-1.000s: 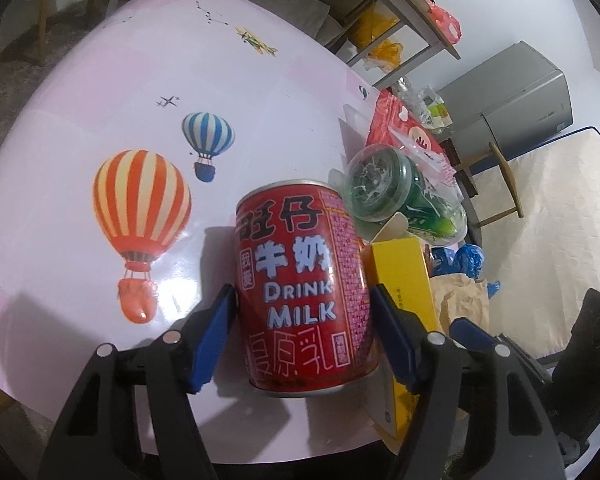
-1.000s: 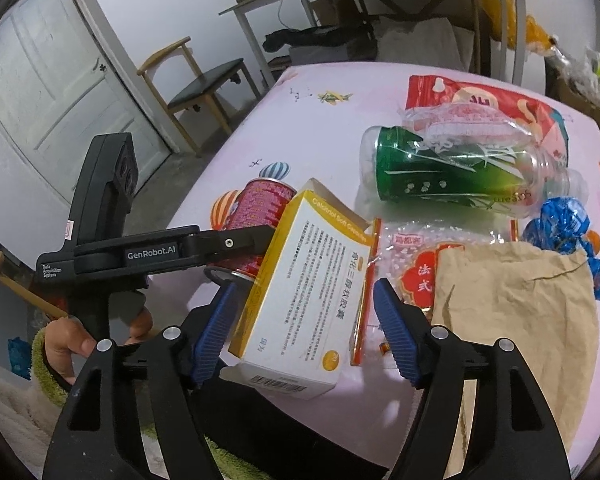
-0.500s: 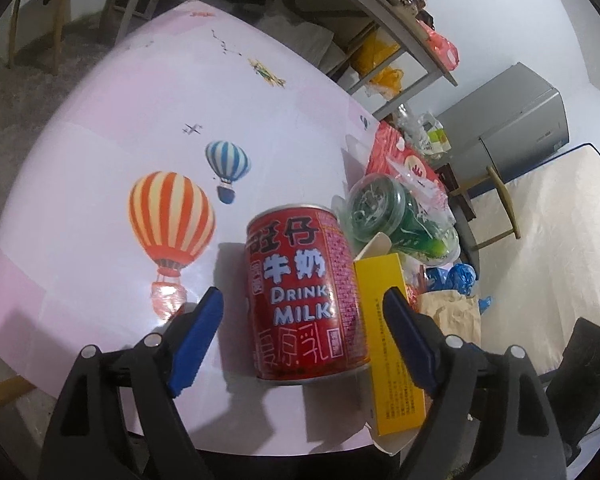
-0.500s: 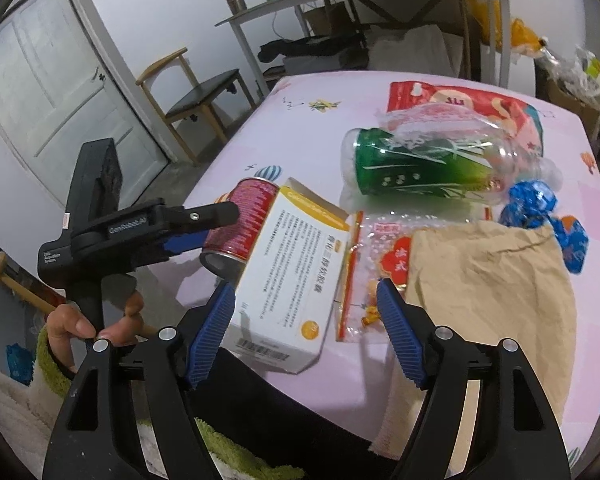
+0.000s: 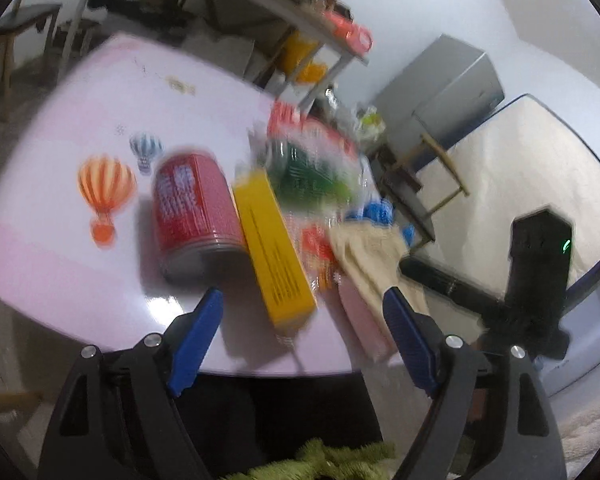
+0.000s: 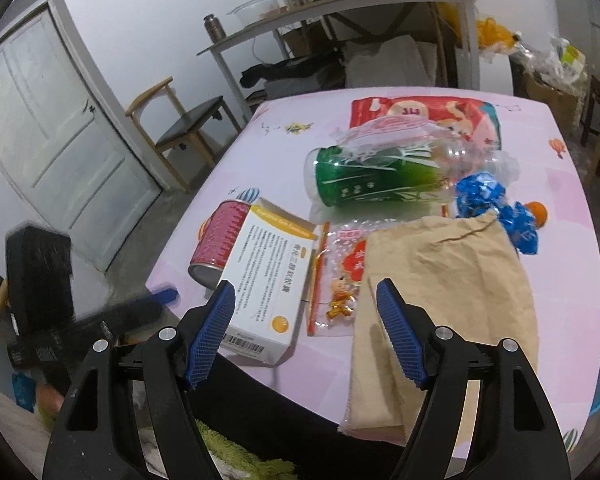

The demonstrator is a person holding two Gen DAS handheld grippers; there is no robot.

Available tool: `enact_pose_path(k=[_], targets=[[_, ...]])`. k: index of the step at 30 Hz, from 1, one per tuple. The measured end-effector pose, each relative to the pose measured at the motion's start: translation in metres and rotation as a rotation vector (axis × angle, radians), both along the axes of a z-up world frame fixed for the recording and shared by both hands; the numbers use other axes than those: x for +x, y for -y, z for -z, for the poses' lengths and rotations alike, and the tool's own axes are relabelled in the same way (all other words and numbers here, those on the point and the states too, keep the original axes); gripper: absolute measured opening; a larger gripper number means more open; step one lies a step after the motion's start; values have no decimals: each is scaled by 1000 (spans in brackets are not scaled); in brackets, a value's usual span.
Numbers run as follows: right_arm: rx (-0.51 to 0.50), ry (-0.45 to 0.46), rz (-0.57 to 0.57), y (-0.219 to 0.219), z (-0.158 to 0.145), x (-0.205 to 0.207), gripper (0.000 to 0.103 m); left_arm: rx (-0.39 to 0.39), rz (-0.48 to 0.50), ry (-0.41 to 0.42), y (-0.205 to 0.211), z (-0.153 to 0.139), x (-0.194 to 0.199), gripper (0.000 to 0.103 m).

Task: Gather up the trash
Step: 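Lift the yellow box with the left tool while the right tool grasps the tan paper bag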

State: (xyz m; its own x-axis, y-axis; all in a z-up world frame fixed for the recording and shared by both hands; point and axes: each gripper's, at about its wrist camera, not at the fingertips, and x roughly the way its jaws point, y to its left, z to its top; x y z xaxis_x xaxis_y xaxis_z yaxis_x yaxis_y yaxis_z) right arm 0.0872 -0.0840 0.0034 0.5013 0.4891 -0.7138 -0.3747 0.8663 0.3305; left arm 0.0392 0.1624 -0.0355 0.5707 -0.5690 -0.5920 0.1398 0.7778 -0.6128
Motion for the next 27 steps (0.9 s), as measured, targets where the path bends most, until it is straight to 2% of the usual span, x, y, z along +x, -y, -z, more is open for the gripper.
enact_pose_path(k=[2, 4, 10, 14, 17, 24, 27], targets=[[5, 6, 12, 5, -3, -2, 70, -9, 0, -65, 12, 16, 4, 80], [6, 18, 23, 9, -7, -4, 70, -18, -6, -91, 18, 25, 6, 80], [-5, 71, 84, 36, -19, -15, 70, 56, -92, -77, 36, 33, 15, 80], [-21, 70, 135, 56, -17, -19, 70, 123, -143, -80, 43, 38, 22, 79], [-30, 43, 178, 71, -9, -19, 70, 155, -160, -92, 47, 38, 25, 71], [-75, -22, 216, 86, 13, -20, 70, 181, -149, -94, 54, 40, 19, 39], [-117, -22, 191, 82, 17, -19, 73, 199, -139, -70, 59, 36, 15, 34]])
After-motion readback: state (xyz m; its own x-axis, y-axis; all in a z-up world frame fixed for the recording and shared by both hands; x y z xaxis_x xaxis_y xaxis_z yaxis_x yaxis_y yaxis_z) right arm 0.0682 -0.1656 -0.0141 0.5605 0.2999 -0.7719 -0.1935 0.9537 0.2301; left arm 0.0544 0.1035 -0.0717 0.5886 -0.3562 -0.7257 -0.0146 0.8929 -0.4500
